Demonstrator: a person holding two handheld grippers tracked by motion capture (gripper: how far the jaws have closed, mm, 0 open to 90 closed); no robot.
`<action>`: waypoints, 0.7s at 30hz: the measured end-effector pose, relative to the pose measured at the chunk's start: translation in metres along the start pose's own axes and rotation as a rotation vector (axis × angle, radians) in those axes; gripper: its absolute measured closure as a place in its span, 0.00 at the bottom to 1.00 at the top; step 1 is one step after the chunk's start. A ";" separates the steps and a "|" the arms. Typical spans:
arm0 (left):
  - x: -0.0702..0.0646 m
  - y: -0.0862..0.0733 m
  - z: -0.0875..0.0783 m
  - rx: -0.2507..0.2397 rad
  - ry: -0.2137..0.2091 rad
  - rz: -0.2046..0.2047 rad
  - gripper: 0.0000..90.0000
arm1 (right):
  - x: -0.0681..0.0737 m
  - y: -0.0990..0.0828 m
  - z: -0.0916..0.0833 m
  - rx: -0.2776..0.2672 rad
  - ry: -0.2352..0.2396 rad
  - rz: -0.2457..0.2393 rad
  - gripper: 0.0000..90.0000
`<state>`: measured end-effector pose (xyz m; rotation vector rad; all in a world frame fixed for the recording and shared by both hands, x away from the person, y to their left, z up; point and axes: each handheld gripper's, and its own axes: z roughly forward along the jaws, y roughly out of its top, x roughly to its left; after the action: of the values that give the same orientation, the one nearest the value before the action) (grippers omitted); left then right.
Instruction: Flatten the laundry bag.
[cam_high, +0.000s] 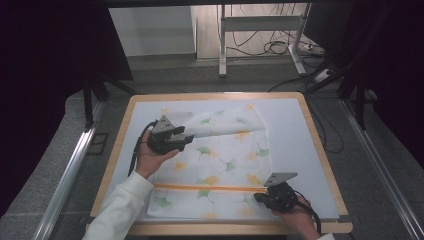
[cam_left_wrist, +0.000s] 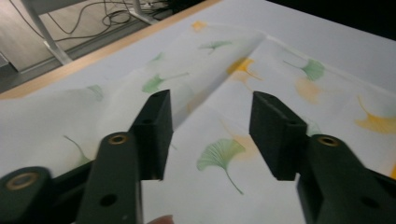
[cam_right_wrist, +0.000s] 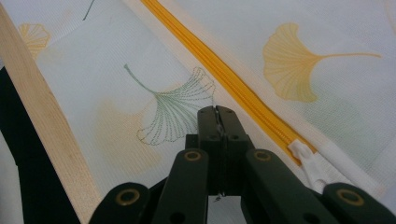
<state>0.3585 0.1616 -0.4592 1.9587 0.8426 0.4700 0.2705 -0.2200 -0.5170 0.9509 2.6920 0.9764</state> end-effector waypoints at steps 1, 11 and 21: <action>-0.002 -0.003 0.001 0.009 0.000 0.000 0.61 | 0.000 0.000 0.000 0.000 0.000 0.000 0.99; 0.003 -0.032 0.033 0.171 -0.009 0.005 1.00 | 0.000 0.000 0.000 0.001 0.001 0.000 0.99; 0.031 -0.049 0.045 0.196 0.024 -0.059 0.99 | -0.001 0.000 0.000 0.000 0.003 0.002 0.99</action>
<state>0.3895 0.1733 -0.5241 2.1038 0.9909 0.3890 0.2712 -0.2200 -0.5171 0.9526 2.6942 0.9796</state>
